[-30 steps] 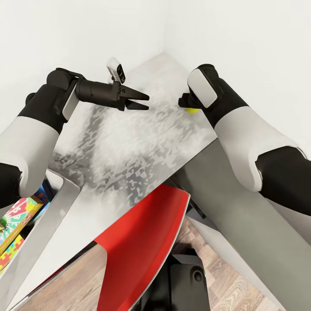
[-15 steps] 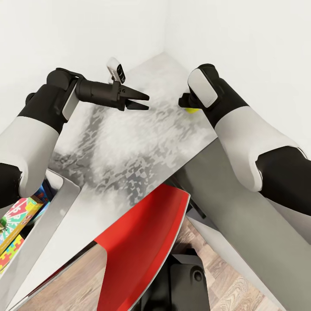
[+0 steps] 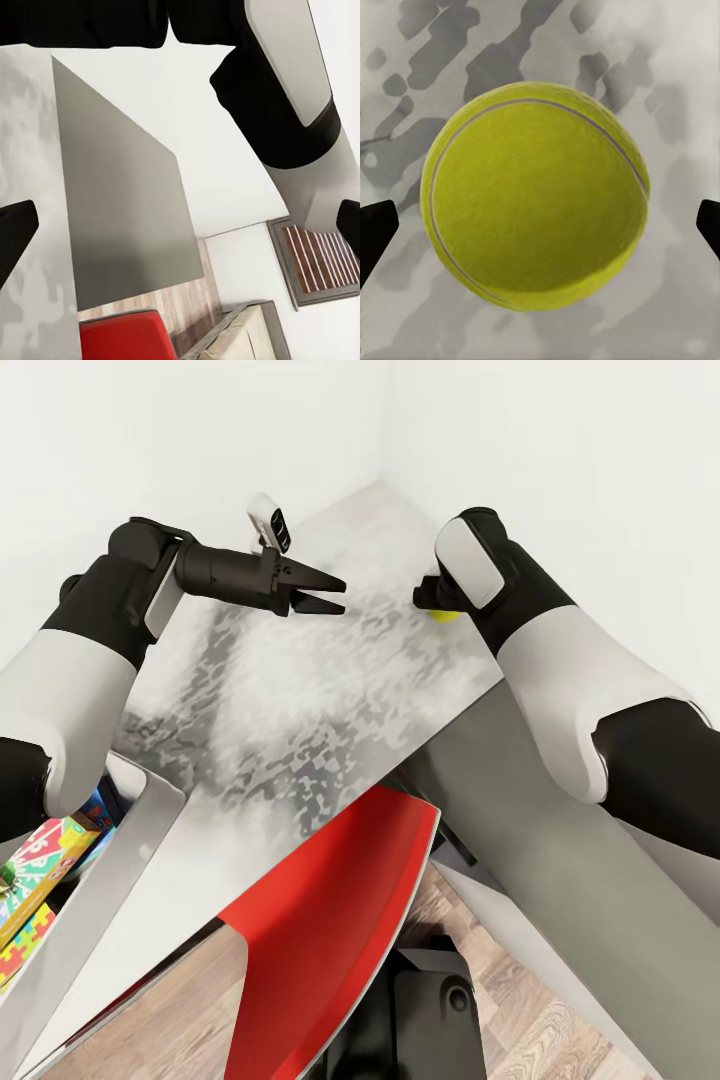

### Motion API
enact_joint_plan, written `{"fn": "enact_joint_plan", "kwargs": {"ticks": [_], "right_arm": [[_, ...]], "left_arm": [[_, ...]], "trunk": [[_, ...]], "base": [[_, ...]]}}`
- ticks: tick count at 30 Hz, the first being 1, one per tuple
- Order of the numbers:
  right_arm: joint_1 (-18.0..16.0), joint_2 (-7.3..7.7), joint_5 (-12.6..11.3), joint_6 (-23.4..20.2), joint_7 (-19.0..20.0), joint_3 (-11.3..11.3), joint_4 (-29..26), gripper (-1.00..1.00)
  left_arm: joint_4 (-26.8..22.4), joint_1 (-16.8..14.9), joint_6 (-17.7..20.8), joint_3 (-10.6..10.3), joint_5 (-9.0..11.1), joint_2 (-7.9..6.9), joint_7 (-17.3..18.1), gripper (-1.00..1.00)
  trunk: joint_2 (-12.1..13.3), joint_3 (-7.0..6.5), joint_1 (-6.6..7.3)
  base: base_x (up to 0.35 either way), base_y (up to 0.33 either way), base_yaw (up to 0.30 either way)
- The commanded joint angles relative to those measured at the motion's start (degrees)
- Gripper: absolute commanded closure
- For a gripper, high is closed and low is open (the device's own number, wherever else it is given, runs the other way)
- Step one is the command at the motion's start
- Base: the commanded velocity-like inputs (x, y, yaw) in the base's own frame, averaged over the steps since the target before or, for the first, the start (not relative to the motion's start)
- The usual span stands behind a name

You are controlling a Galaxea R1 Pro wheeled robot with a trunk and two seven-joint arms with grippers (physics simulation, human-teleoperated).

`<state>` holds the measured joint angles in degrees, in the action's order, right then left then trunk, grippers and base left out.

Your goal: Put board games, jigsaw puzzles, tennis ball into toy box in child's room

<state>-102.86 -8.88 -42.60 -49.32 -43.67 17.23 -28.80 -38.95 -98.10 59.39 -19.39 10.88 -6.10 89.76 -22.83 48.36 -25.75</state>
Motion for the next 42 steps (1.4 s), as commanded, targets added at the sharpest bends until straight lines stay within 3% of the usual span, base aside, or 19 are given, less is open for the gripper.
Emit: {"fn": "enact_joint_plan", "kwargs": {"ticks": [1,16,17,42], "right_arm": [[-0.1,0.05,-0.6,-0.2,-0.5,0.3,0.0,-1.0],[-1.1,0.01,-0.9,-0.4,-0.5,0.1,0.0,-1.0],[-1.1,0.01,-0.9,-0.4,-0.5,0.1,0.0,1.0],[-1.4,0.09,-0.9,-0.4,0.2,0.1,0.0,1.0]], "left_arm": [[0.0,-0.1,0.6,-0.3,0.2,-0.06,0.2,-1.0],[0.0,-0.1,0.6,-0.3,0.1,-0.13,0.2,-1.0],[0.0,0.0,0.6,-0.3,0.1,-0.13,0.2,-1.0],[0.0,-0.1,0.6,-0.3,0.1,0.03,0.2,-1.0]], "trunk": [[-0.1,0.07,-0.03],[-0.1,0.07,-0.03],[-0.1,0.07,-0.03],[-0.1,0.07,-0.03]], "base": [[0.0,0.0,0.0],[0.0,0.0,0.0],[0.0,0.0,0.0],[0.0,0.0,0.0]]}}
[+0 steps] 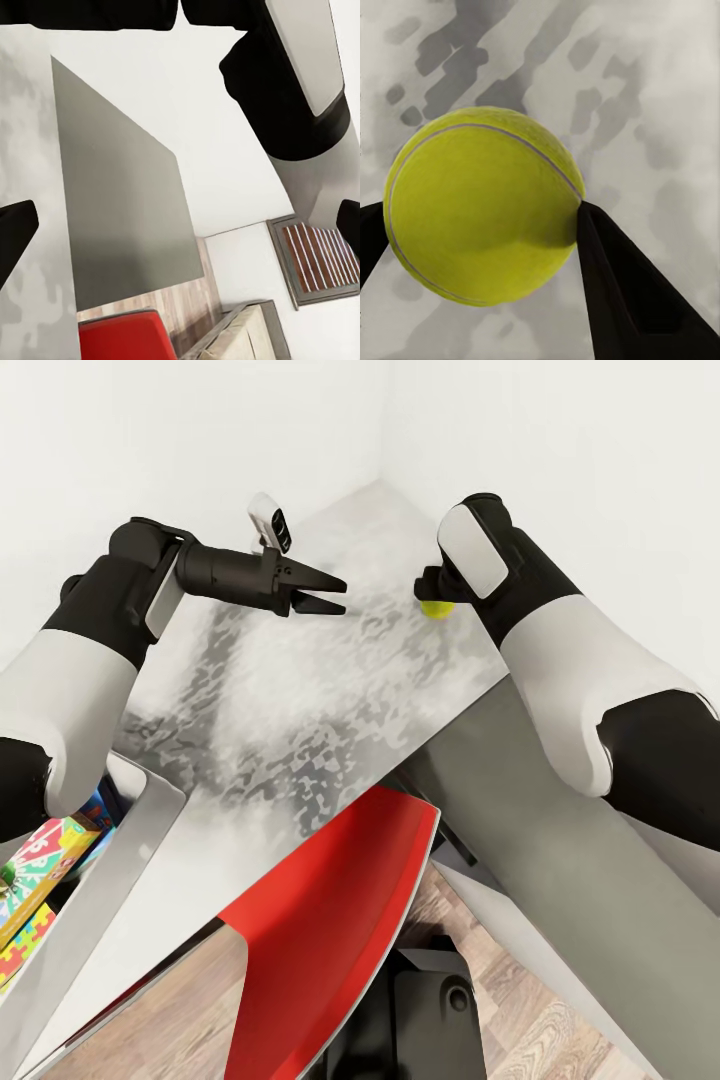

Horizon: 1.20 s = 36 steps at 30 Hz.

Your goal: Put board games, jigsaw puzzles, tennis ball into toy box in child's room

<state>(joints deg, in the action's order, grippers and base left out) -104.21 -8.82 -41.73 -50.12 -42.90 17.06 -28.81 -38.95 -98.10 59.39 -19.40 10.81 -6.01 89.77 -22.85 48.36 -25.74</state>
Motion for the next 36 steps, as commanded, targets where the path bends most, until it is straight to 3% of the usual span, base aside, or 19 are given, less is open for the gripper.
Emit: {"fn": "enact_joint_plan", "kwargs": {"ticks": [1,17,27,36], "right_arm": [[0.0,0.03,-1.8,0.4,-0.6,0.3,0.0,1.0],[0.0,0.04,-1.8,0.6,-0.6,0.2,0.0,1.0],[0.0,-0.06,-1.8,0.5,-0.6,0.2,0.0,1.0],[0.0,-0.13,-1.8,0.4,-0.6,-2.4,0.0,1.0]], "left_arm": [[0.0,-0.1,0.6,-0.3,0.2,-0.06,0.2,-1.0],[0.0,0.0,0.6,-0.3,0.1,-0.13,0.2,-1.0],[0.0,-0.1,0.6,-0.4,0.1,-0.14,0.2,-1.0],[0.0,0.0,0.6,-0.4,0.2,-0.23,0.2,-1.0]], "trunk": [[-0.1,0.07,-0.05],[-0.1,0.04,-0.05],[-0.1,-0.73,-0.05],[-0.1,-1.52,-0.05]], "base": [[0.0,0.0,0.0],[0.0,0.0,-0.001],[0.0,0.0,-0.095],[0.0,0.0,-0.12]]}}
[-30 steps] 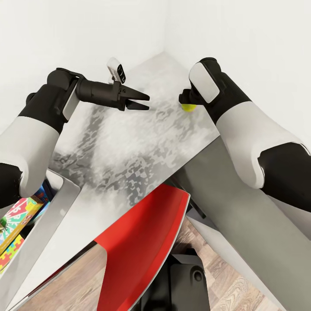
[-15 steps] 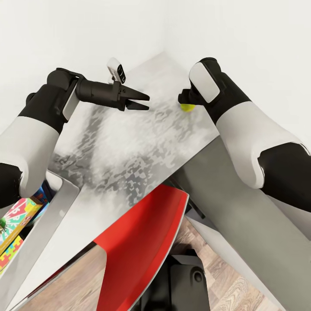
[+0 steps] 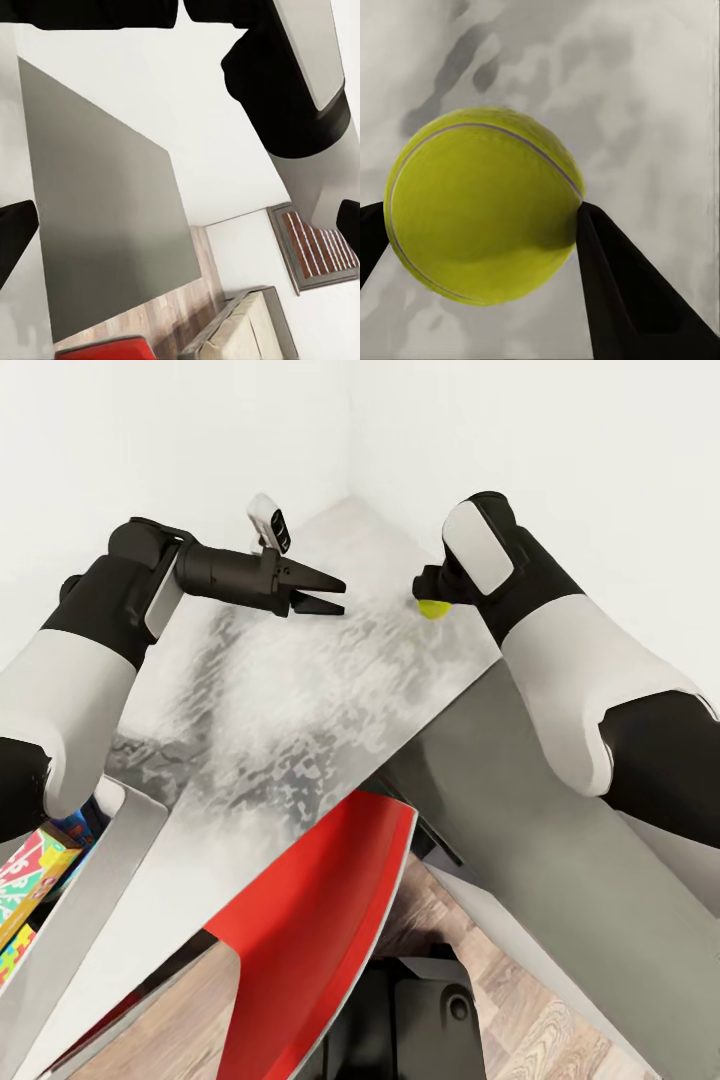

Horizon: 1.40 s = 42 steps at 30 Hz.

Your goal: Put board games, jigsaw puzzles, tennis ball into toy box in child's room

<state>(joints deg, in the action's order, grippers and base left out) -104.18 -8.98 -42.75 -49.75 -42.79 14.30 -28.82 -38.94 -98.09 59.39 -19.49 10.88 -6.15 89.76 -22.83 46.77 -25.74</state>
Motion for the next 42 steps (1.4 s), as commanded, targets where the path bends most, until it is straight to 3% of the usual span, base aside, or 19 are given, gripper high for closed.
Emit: {"fn": "enact_joint_plan", "kwargs": {"ticks": [1,15,29,42], "right_arm": [[-0.1,-0.01,-0.8,0.0,-0.7,0.3,0.0,1.0],[-0.1,-0.75,-0.8,-0.3,-0.9,0.1,0.0,1.0],[-0.1,-0.73,-0.8,-0.3,-0.9,0.1,0.0,1.0],[0.0,-0.61,-0.8,-0.3,-0.7,0.1,0.0,1.0]], "left_arm": [[0.0,-0.1,0.6,-0.3,0.2,-0.08,0.2,-1.0],[0.0,0.0,0.6,-0.3,0.3,-0.09,0.2,-1.0],[0.1,0.0,0.6,-0.4,0.2,0.0,0.2,-1.0],[0.1,-0.1,0.6,-0.3,0.2,0.17,0.2,-1.0]], "trunk": [[-0.1,-0.02,-0.04],[-0.1,-0.5,-0.04],[-0.1,-0.96,-0.04],[-0.1,-2.14,-0.04]], "base": [[0.0,0.0,-0.12],[0.0,0.0,-0.045],[0.0,0.0,0.186],[0.0,0.0,0.046]]}}
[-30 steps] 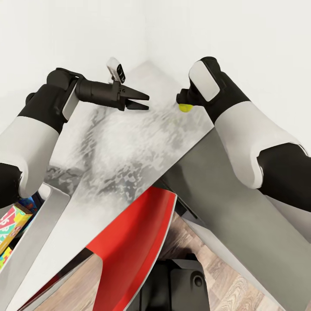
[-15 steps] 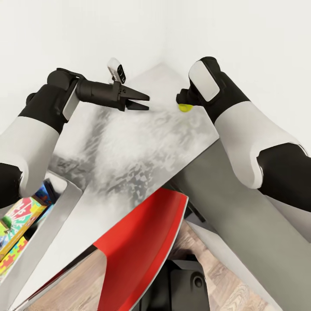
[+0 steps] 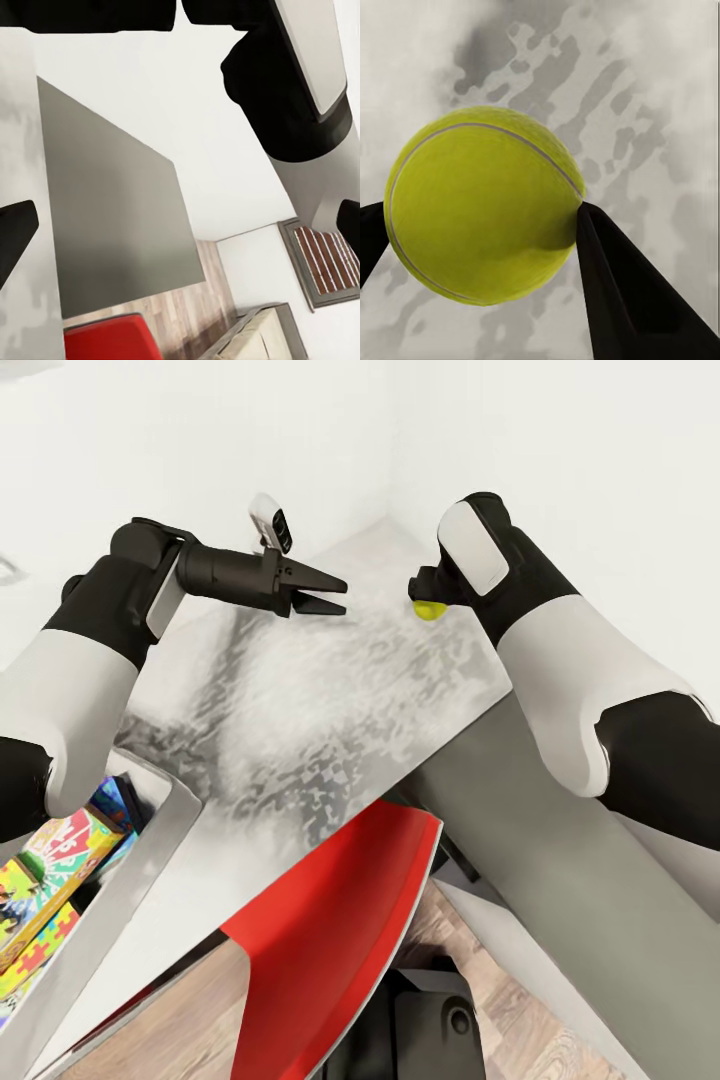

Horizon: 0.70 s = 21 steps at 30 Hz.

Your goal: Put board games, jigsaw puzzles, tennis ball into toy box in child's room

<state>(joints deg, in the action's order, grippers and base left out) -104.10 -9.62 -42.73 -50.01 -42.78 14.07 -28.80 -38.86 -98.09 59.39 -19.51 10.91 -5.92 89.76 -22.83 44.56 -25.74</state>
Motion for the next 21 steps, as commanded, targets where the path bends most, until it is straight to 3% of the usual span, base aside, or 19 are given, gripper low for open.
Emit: {"fn": "enact_joint_plan", "kwargs": {"ticks": [1,21], "right_arm": [[-0.1,0.04,-0.8,0.0,-0.7,0.3,0.0,1.0],[0.0,-0.05,-0.8,0.1,-0.7,0.3,0.0,1.0]], "left_arm": [[0.0,-0.1,0.6,-0.4,0.2,-0.06,0.2,-1.0],[0.0,0.0,0.6,-0.6,0.2,-0.06,0.2,-1.0]], "trunk": [[-0.1,-0.02,-0.04],[-0.1,-1.9,-0.04]], "base": [[0.0,0.0,0.001],[0.0,0.0,0.0]]}}
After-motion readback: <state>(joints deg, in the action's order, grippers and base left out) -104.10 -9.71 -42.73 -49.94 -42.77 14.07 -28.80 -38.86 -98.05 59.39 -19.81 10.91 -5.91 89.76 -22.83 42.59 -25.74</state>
